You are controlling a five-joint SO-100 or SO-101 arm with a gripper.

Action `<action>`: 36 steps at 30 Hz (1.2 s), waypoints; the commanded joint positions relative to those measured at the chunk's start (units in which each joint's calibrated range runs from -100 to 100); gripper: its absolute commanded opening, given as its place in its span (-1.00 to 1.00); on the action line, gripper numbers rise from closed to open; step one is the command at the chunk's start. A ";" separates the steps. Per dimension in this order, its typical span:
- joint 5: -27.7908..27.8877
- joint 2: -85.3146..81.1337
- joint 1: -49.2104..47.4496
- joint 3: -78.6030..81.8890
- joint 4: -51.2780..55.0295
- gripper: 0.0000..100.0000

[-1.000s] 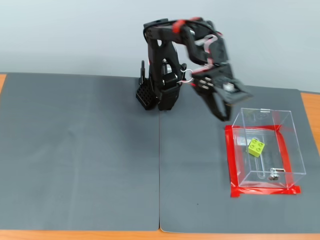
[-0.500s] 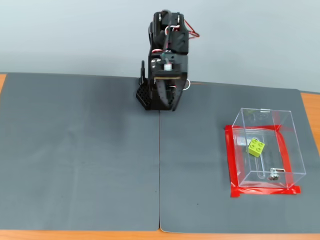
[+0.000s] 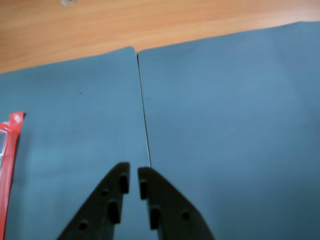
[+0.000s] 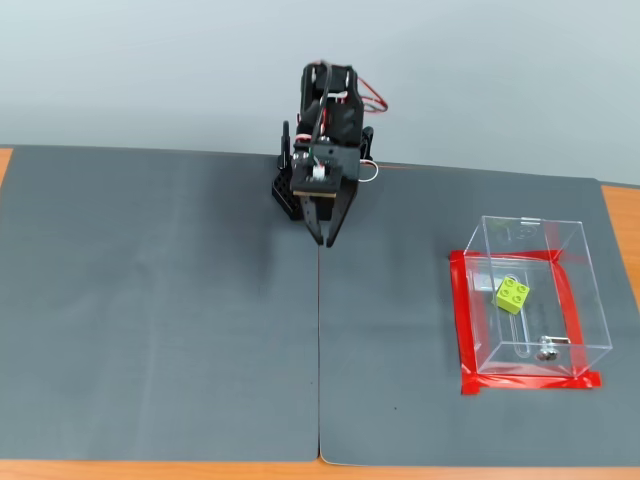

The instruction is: Pick the green lego block and place it into the transparent box

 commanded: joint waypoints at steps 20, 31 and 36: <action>1.99 -0.60 -0.09 28.82 -18.69 -0.96; 2.20 -0.68 -2.40 23.39 -0.54 -0.96; 2.31 -0.68 -2.40 23.30 0.24 -0.96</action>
